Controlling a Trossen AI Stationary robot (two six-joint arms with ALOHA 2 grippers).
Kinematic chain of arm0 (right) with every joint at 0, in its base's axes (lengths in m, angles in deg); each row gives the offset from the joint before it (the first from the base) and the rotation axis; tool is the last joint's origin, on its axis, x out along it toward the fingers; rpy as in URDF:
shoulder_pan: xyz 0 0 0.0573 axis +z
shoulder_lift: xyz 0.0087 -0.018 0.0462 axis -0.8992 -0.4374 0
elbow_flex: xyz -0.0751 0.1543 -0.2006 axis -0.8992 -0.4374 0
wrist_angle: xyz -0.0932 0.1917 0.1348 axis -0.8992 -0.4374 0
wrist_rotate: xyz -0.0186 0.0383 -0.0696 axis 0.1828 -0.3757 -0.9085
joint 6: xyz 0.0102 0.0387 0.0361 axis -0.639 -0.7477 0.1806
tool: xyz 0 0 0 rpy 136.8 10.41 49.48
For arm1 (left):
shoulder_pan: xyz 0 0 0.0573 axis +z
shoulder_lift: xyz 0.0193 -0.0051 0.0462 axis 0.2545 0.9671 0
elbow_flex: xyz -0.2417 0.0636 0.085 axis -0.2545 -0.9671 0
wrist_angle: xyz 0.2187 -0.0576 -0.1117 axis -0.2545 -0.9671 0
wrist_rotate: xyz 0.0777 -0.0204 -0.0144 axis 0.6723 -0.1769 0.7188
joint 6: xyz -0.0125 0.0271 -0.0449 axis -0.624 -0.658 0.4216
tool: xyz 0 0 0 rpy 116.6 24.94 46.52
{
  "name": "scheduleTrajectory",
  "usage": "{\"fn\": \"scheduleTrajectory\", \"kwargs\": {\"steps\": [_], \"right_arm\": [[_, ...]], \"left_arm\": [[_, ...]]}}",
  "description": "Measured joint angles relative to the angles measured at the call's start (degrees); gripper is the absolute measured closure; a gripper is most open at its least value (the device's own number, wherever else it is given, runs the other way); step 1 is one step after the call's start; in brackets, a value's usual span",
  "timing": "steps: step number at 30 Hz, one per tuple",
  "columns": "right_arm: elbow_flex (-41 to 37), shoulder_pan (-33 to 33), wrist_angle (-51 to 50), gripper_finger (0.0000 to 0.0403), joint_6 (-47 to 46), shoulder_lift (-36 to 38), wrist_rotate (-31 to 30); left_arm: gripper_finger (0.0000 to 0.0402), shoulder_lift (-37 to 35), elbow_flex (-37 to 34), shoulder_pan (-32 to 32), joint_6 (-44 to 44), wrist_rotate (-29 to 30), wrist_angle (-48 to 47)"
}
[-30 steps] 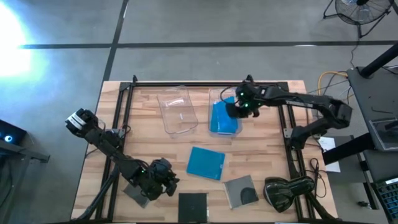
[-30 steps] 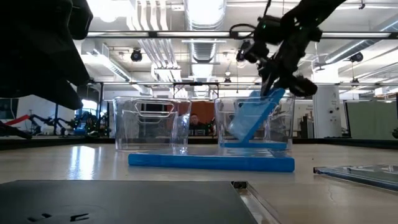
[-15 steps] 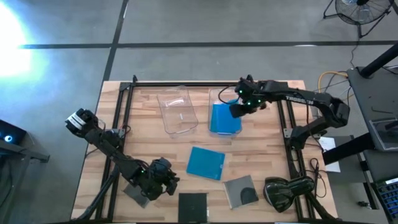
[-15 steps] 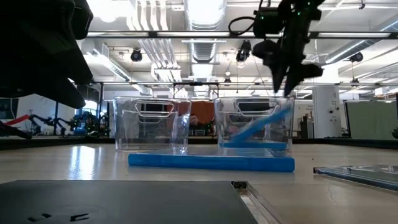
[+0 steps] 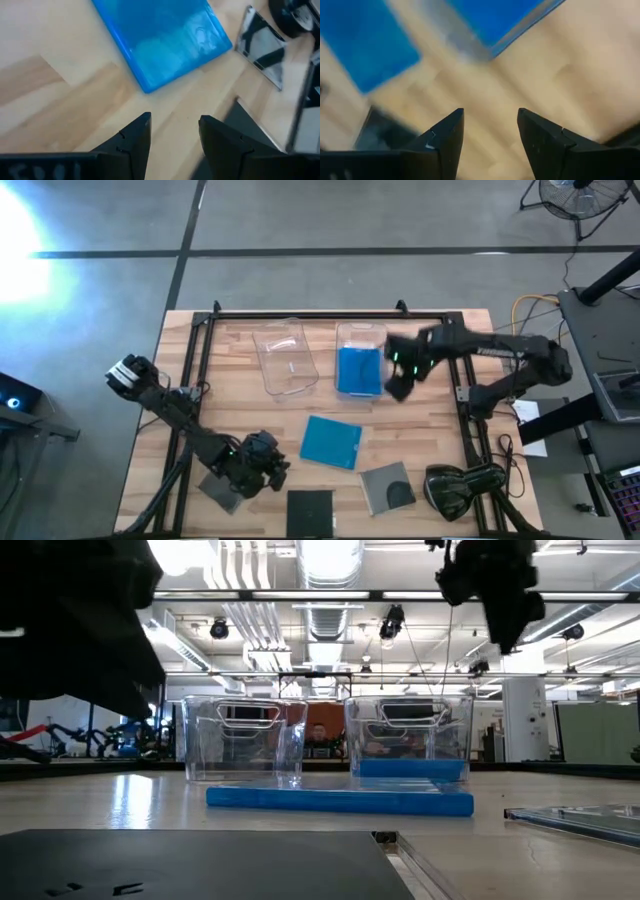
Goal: Pick & place jewel cases by type
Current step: Put the blue CD case into the right transparent bin
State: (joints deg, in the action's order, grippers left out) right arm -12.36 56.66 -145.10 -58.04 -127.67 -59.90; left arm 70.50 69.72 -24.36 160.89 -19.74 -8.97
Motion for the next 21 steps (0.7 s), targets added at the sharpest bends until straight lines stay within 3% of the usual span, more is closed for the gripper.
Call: {"fn": "scheduleTrajectory", "kwargs": {"steps": [6, 12, 17, 21], "right_arm": [[-8.52, 12.17, 16.66, 0.0222, -7.96, -3.71, 5.57], [-15.45, 16.55, 36.74, 0.022, -19.6, -8.14, 9.09], [-18.39, 19.31, 44.21, 0.022, -24.78, -12.35, 3.81], [-18.56, 20.54, 45.86, 0.022, -23.28, -15.22, -9.11]], "left_arm": [[0.0255, 0.44, 0.0, 6.39, -8.82, -1.63, 0.66], [0.0255, 0.46, 0.0, 13.19, -18.72, -8.61, 1.73], [0.0255, 0.47, 0.0, 14.3, -22.06, -10.49, 2.17], [0.0255, 2.24, 0.0, 13.8, -21.92, -16.11, 5.15]]}}
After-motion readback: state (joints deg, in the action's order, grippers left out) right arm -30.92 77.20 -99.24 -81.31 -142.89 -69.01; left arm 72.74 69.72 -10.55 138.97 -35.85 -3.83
